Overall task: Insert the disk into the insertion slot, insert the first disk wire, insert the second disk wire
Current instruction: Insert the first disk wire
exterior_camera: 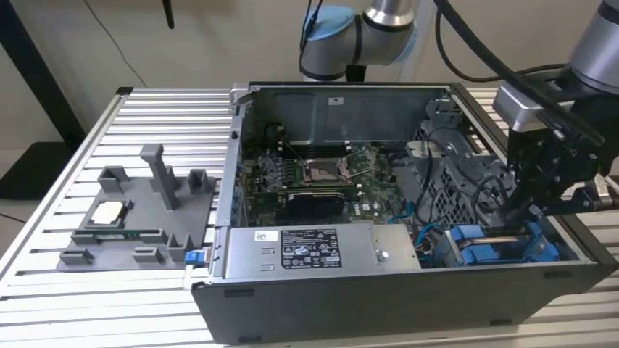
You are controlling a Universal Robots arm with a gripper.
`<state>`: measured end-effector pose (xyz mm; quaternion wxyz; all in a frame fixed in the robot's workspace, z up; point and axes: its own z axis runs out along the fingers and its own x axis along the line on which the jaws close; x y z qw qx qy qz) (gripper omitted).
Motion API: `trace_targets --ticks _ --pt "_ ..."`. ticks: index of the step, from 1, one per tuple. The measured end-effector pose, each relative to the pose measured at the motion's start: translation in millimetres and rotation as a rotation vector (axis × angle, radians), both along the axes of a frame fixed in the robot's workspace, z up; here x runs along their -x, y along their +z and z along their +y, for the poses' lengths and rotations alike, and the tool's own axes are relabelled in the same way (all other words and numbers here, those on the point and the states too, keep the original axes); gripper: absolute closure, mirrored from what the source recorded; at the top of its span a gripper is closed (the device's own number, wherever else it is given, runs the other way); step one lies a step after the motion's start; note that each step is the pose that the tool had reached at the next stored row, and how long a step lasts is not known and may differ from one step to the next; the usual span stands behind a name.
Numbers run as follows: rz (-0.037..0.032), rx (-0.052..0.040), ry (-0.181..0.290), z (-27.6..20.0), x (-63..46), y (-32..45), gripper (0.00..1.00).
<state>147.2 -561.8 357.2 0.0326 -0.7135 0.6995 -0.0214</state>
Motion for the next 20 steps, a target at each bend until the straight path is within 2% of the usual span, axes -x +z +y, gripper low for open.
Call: trace_targets --ticks 3,6,9,10,13,15,20 --pt "0.0 -0.0001 0.0 0.2 0.0 9.2 0.74" --pt "0.0015 -0.0004 0.001 0.4 -3.8 10.4 0.74" --pt "0.0085 -0.0003 0.004 0.5 -10.8 11.0 0.74" --pt "0.0129 0.0001 0.004 0.6 -11.6 13.1 0.74" --pt "0.0201 -0.0002 0.004 0.7 -12.5 20.1 0.74" --pt "0.0224 -0.0004 0.004 0.8 -15.4 20.2 0.74" --pt "0.0226 -0.0026 0.004 1.2 -25.2 19.8 0.74"
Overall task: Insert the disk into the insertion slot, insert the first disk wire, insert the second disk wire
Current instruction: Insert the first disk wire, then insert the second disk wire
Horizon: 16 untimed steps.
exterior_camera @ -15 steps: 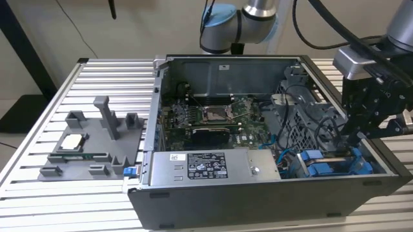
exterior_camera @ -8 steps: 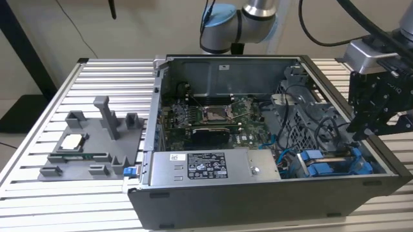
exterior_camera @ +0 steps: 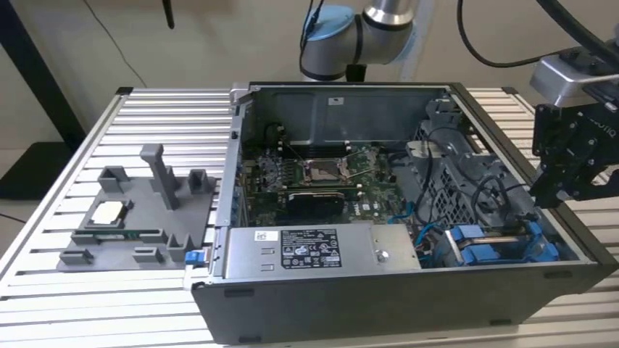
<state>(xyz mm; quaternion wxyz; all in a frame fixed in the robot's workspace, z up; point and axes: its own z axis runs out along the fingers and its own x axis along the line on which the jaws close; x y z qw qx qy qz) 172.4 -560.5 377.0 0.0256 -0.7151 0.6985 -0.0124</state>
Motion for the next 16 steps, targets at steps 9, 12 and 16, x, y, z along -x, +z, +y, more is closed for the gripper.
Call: trace_targets --ticks 9,12,16 --pt "0.0001 -0.0386 -0.019 0.2 -2.6 -1.6 0.74" --pt "0.0002 -0.0519 -0.021 0.2 -4.5 -2.0 0.74" --pt "-0.0003 -0.0571 -0.042 0.2 -4.7 -3.0 0.74"
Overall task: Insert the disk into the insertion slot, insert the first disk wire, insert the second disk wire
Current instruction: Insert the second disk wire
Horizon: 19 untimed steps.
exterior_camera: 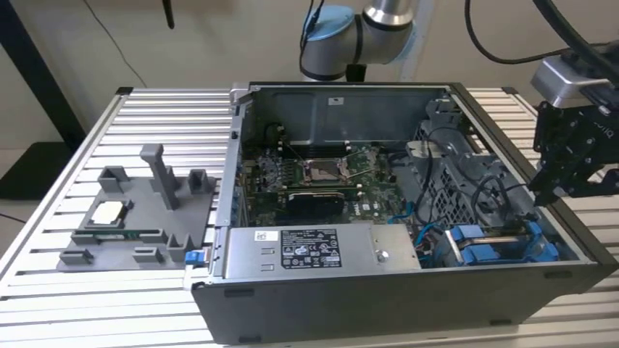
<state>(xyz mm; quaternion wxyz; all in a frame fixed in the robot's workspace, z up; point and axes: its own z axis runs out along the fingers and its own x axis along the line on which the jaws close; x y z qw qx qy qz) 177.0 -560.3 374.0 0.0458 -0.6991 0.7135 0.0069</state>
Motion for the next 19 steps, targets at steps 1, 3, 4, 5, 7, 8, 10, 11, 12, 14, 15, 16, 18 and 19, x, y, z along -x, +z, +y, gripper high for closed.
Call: trace_targets --ticks 1,3,4,5,7,8,10,11,12,14,15,16,18,19 --pt "0.0 -0.0002 -0.006 -0.1 0.0 -0.2 0.74" --pt "0.0001 -0.0003 -0.02 -0.3 0.0 -0.5 0.74" --pt "0.0003 -0.0005 -0.027 -0.6 0.0 -0.7 0.74" --pt "0.0005 -0.0006 -0.033 -1.0 0.0 -0.7 0.74" --pt "0.0015 -0.0004 -0.043 -2.1 0.0 -0.7 0.74" --pt "0.0025 -0.0003 -0.046 -2.9 0.0 -0.6 0.74" --pt "0.0045 -0.0002 -0.05 -4.3 0.0 -0.6 0.74" --pt "0.0048 -0.0003 -0.051 -4.6 0.0 -0.8 0.74" --pt "0.0049 -0.0002 -0.052 -4.5 0.0 -0.9 0.74" --pt "0.0049 -0.0006 -0.053 -4.6 0.0 -1.2 0.74" --pt "0.0049 -0.0013 -0.054 -4.6 -0.1 -1.4 0.74" --pt "0.0049 -0.0018 -0.055 -4.6 -0.1 -1.7 0.76" --pt "0.0049 -0.0024 -0.059 -4.6 -0.1 -2.1 0.76" --pt "0.0049 -0.0025 -0.06 -4.6 -0.1 -2.2 0.83"
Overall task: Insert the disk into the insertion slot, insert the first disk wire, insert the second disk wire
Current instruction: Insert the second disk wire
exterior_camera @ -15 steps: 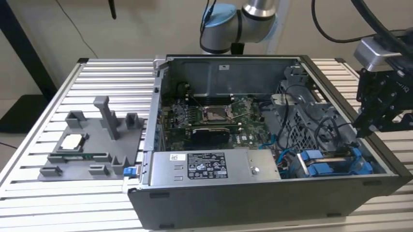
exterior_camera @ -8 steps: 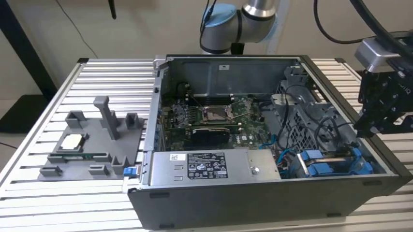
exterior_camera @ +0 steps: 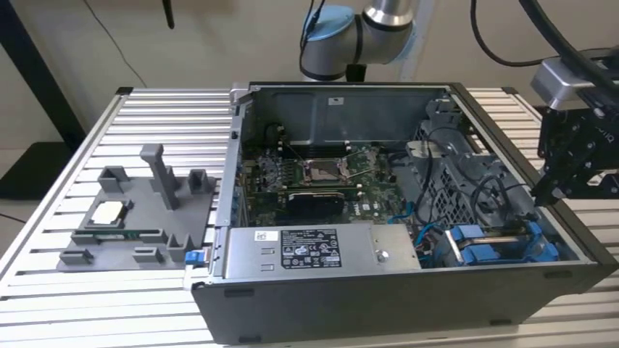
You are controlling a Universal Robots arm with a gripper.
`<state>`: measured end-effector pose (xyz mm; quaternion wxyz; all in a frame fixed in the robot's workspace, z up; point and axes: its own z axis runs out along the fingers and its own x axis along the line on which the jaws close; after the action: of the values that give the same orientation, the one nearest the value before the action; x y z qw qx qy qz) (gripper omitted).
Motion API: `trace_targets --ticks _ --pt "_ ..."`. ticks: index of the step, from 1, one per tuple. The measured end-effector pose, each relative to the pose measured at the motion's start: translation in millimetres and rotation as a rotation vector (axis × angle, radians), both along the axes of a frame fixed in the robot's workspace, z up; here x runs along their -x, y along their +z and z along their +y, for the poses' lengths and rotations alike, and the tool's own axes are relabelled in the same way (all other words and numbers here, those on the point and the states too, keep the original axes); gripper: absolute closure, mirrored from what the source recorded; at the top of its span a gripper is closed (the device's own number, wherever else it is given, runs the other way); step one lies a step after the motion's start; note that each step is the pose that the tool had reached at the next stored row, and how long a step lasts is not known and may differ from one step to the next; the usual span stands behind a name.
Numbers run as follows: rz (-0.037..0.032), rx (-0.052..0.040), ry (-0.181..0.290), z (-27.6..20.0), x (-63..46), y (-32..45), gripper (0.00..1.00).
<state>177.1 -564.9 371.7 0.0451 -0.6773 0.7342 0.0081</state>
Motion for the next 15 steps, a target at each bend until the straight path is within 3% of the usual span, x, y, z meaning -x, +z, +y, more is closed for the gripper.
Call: trace_targets --ticks 11,15 --pt "0.0 -0.0002 -0.002 0.0 0.8 0.3 0.84" --pt "0.0001 -0.0003 -0.002 0.6 5.5 9.6 0.84"
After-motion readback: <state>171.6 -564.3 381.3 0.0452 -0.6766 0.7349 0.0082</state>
